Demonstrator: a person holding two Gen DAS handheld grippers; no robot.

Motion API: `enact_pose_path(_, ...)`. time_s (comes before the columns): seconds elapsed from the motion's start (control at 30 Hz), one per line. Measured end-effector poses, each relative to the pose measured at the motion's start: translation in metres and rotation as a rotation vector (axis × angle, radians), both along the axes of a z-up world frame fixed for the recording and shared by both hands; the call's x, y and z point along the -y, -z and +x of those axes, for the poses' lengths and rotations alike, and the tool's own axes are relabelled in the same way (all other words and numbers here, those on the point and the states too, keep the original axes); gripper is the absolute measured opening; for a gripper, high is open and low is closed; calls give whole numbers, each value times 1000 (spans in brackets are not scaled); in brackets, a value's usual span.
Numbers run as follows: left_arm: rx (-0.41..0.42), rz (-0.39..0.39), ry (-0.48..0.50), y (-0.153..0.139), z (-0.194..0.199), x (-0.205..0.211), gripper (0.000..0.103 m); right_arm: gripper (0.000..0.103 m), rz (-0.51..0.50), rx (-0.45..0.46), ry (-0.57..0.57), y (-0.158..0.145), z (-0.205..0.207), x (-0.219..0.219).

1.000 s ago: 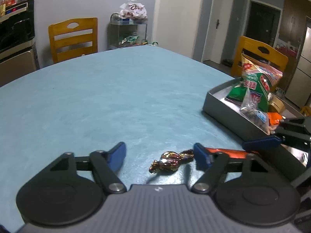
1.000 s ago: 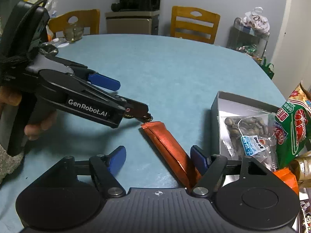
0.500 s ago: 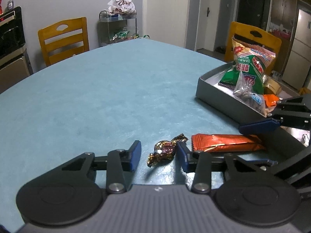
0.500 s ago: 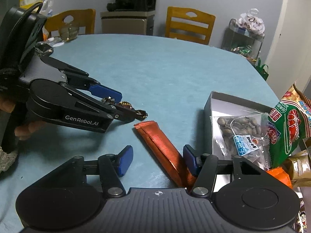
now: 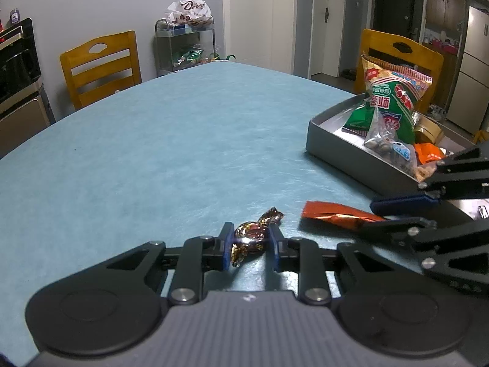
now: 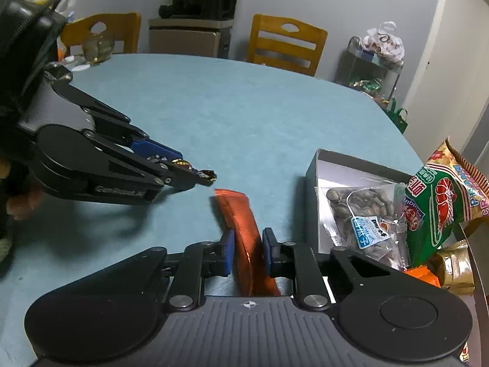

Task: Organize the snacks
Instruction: 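Lift and carry the gold candy and orange bar over the tray with both grippers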

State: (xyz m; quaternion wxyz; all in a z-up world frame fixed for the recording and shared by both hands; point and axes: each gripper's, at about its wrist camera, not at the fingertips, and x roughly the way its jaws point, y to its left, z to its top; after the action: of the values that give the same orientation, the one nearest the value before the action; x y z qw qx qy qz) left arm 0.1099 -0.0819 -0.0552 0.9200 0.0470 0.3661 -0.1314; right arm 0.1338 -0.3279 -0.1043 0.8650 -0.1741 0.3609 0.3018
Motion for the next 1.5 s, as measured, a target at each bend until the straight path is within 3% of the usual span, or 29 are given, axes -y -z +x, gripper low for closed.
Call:
enact_pose_path(0.17,1,6,-12,-1,0,1,22,12,48,-14,3,-9,-11,7)
enact_pose_path(0.53,-9,21,-45,-2,-3,9,22,12,74,-27,-11,-15,-53,22)
enact_pose_path(0.93,14,39,-31,-9,-37,16,22,35,80,-50,-14,-7,-58,18)
enact_pose_path(1.1,-4,47,-21,-4,-35,19,22,34,85,-72,-19,0,-63,21)
enact_pose_path(1.2,-3,48,-19,-4,-34,19,22,23,99,-69,-28,0,-66,21)
enact_pose_path(1.5,5,59,-24,-3,-34,19,22,23,138,-47,-23,-9,-72,30)
